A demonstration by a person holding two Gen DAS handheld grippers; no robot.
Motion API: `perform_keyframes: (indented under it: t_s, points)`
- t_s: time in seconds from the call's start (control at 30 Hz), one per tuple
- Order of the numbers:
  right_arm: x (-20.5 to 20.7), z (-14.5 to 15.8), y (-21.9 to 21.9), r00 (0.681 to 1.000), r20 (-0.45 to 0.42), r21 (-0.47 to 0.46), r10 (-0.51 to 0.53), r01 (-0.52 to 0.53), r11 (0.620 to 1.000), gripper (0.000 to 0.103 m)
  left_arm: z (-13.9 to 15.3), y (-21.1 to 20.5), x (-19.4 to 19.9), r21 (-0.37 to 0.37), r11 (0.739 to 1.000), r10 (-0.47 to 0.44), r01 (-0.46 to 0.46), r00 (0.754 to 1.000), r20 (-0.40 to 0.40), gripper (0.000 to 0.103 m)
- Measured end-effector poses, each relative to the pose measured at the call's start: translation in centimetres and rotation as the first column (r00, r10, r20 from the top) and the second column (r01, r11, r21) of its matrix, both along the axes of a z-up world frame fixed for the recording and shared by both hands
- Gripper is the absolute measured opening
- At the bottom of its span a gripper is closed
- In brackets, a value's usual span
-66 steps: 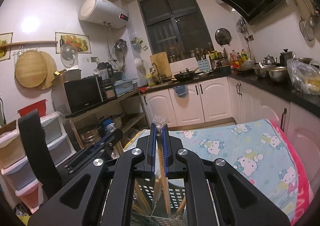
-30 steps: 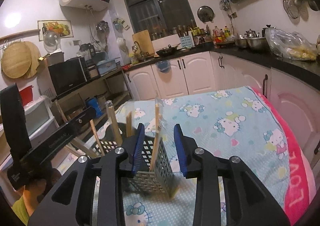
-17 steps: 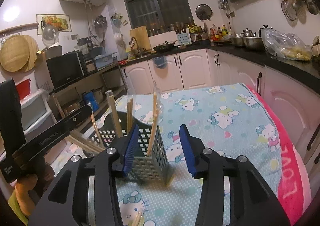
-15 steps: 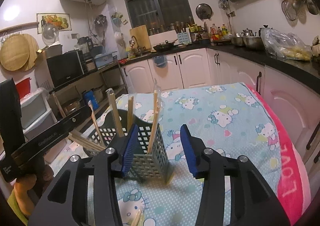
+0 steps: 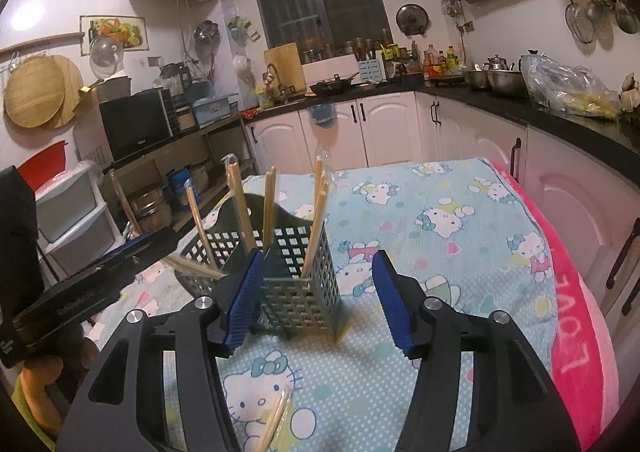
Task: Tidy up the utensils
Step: 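Withdraw both open tools from the basket toward the last wrapped chopsticks on the cloth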
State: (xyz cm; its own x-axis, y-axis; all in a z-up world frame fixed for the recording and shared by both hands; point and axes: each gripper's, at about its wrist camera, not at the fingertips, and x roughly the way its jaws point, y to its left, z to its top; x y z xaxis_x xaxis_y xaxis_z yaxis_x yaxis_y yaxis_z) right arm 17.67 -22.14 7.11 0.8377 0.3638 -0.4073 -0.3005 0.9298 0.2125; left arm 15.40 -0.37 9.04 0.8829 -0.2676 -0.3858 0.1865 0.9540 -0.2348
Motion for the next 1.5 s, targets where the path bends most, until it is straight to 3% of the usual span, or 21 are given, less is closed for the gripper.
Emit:
perform_keyframes:
  t_s: [0.23,0.53,1.07,1.2,1.5]
  points:
    - [-0.3,-0.1,-0.1,1.0,0.003,-0.001,0.001,-0.001,1.0,0.056,0.9,-0.2,-0.9,0.003,1.0,-0.031,0.031,0.999,0.027,0.063]
    - [-1.0,-1.0,0.2,1.0,-0.011,-0.011,0.005,-0.006,1.0,0.057,0.3,1.0,-2.6,-0.008,1.0,-0.014,0.014,1.0,0.007,0.071]
    - [-2.1,-3.0,2.6,0.995,-0.076,-0.045,0.057,-0.061,0.997,0.059,-2.7,3.1,-3.7,-0.001,1.0,0.03,-0.03,0.997,-0.077,0.079]
    - [-2.2,-3.7,3.3,0.993,-0.098,-0.056,0.071,-0.077,0.995,0.063,-3.5,3.6,-3.6,0.006,0.999,0.047,-0.047,0.994,-0.1,0.089]
    - [-2.0,-5.3,4.6,0.985,-0.148,-0.075,0.092,-0.104,0.992,0.068,-5.4,5.1,-3.3,0.008,0.996,0.086,-0.086,0.984,-0.159,0.091]
